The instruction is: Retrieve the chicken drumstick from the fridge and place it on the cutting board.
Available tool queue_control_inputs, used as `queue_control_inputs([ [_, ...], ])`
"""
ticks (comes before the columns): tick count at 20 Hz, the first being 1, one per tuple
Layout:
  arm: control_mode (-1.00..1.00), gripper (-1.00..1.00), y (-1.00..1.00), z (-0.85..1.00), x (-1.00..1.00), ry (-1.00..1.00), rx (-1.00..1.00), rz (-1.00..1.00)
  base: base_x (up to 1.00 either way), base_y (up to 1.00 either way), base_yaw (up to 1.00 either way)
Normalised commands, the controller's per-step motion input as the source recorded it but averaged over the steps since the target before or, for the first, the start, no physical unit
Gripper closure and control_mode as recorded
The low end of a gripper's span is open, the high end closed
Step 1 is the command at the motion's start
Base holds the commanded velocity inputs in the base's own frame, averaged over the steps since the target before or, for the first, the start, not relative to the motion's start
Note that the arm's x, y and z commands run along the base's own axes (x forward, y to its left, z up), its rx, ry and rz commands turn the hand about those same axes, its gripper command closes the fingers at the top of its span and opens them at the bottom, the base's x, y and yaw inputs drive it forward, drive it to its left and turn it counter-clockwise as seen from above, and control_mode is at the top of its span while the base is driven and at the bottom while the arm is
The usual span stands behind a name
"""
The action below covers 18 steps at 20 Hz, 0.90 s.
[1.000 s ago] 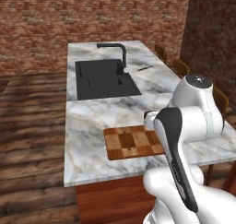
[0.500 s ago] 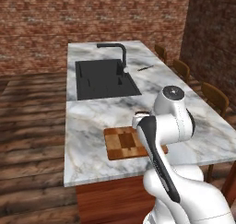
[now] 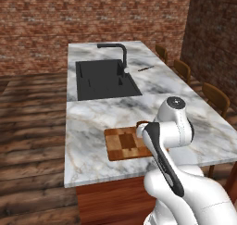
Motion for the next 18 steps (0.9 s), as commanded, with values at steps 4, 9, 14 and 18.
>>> queue_control_inputs([
  [4,-1.00,1.00,-0.03,-0.24,0.21,0.02,0.03,0.02,0.00,0.00,0.00],
  [9,-1.00,1.00,0.00,-0.26,0.34,0.00,0.01,0.01,0.00,0.00,0.00],
  [14,-1.00,1.00,0.00,-0.51,0.56,0.02,-0.03,0.00,0.00,0.00,0.00],
  [18,-1.00,1.00,0.00,-0.39,0.49,0.12,-0.05,0.00,0.00,0.00,0.00],
])
